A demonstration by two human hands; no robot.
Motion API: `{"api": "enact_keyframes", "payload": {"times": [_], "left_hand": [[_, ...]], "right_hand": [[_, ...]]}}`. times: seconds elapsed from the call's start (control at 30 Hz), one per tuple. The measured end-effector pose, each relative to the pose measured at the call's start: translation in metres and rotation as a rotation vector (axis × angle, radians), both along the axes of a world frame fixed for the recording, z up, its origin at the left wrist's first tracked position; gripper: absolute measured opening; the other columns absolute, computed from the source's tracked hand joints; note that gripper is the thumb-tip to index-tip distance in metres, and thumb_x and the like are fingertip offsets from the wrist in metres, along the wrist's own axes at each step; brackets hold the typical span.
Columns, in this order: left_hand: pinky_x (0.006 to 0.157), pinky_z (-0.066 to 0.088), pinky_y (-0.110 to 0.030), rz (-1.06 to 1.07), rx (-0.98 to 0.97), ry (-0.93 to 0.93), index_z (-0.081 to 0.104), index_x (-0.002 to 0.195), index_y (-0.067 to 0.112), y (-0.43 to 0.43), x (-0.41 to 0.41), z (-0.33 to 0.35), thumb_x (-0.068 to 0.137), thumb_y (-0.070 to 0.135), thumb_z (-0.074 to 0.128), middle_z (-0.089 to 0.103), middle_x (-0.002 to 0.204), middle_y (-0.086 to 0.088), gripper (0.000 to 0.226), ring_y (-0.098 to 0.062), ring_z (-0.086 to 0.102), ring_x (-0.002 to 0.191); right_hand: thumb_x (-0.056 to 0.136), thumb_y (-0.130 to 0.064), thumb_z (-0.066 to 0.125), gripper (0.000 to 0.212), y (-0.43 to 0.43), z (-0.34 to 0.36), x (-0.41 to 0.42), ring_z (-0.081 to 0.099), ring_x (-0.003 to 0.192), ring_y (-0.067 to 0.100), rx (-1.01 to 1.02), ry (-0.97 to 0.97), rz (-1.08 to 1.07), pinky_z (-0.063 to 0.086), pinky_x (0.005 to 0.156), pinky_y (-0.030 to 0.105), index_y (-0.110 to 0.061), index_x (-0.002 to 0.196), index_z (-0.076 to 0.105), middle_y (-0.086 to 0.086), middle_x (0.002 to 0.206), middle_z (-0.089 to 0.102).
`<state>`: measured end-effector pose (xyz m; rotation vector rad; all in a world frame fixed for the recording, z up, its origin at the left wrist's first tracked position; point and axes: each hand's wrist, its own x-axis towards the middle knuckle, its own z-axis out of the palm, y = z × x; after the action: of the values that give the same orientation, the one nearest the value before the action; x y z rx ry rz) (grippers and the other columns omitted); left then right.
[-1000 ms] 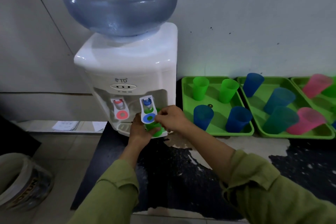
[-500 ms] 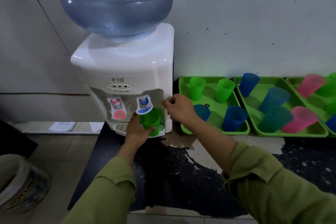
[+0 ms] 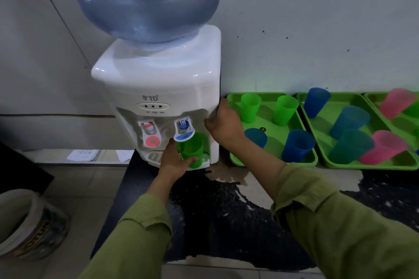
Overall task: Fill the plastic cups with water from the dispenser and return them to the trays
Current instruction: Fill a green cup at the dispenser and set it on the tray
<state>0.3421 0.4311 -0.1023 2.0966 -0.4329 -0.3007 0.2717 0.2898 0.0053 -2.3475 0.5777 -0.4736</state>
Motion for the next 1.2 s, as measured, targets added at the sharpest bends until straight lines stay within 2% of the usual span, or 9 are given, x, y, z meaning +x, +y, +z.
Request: {"api": "enact_keyframes", "payload": {"times": [0.33, 0.7, 1.03, 1.2], "left_hand": [[0.096, 0.036, -0.025, -0.005, -0.018, -0.016, 0.039, 0.134, 0.006, 0.0, -0.001, 0.0, 0.065, 0.01, 0.083, 0.048, 0.136, -0.014, 0.082, -0.027, 0.046, 0.124], [0.095, 0.038, -0.026, -0.014, -0.024, -0.012, 0.04, 0.132, 0.006, 0.001, 0.001, -0.002, 0.065, 0.01, 0.084, 0.049, 0.134, -0.013, 0.081, -0.027, 0.047, 0.123], [0.1, 0.042, -0.035, -0.023, 0.001, -0.032, 0.04, 0.131, 0.006, 0.001, 0.003, -0.003, 0.063, 0.012, 0.085, 0.05, 0.133, -0.014, 0.082, -0.028, 0.048, 0.122], [0.099, 0.041, -0.032, -0.015, 0.011, -0.041, 0.041, 0.131, 0.005, 0.001, 0.004, -0.004, 0.063, 0.013, 0.085, 0.05, 0.132, -0.013, 0.081, -0.028, 0.048, 0.122]], "right_hand": [[0.083, -0.02, 0.065, 0.048, 0.001, 0.005, -0.001, 0.06, 0.097, 0.039, -0.029, 0.041, -0.005, 0.044, 0.069, 0.036, 0.001, 0.116, 0.037, 0.021, 0.108, 0.06], [0.081, -0.019, 0.066, 0.047, 0.001, 0.009, -0.002, 0.06, 0.096, 0.038, -0.013, 0.065, -0.015, 0.05, 0.074, 0.04, 0.0, 0.114, 0.038, 0.021, 0.107, 0.06], [0.08, -0.018, 0.066, 0.048, 0.0, 0.01, -0.001, 0.06, 0.096, 0.038, 0.01, 0.082, -0.025, 0.051, 0.075, 0.042, 0.0, 0.115, 0.038, 0.02, 0.106, 0.061], [0.079, -0.017, 0.066, 0.048, 0.0, 0.011, 0.0, 0.06, 0.094, 0.037, 0.018, 0.078, -0.027, 0.052, 0.074, 0.041, 0.0, 0.115, 0.038, 0.02, 0.104, 0.061]]}}
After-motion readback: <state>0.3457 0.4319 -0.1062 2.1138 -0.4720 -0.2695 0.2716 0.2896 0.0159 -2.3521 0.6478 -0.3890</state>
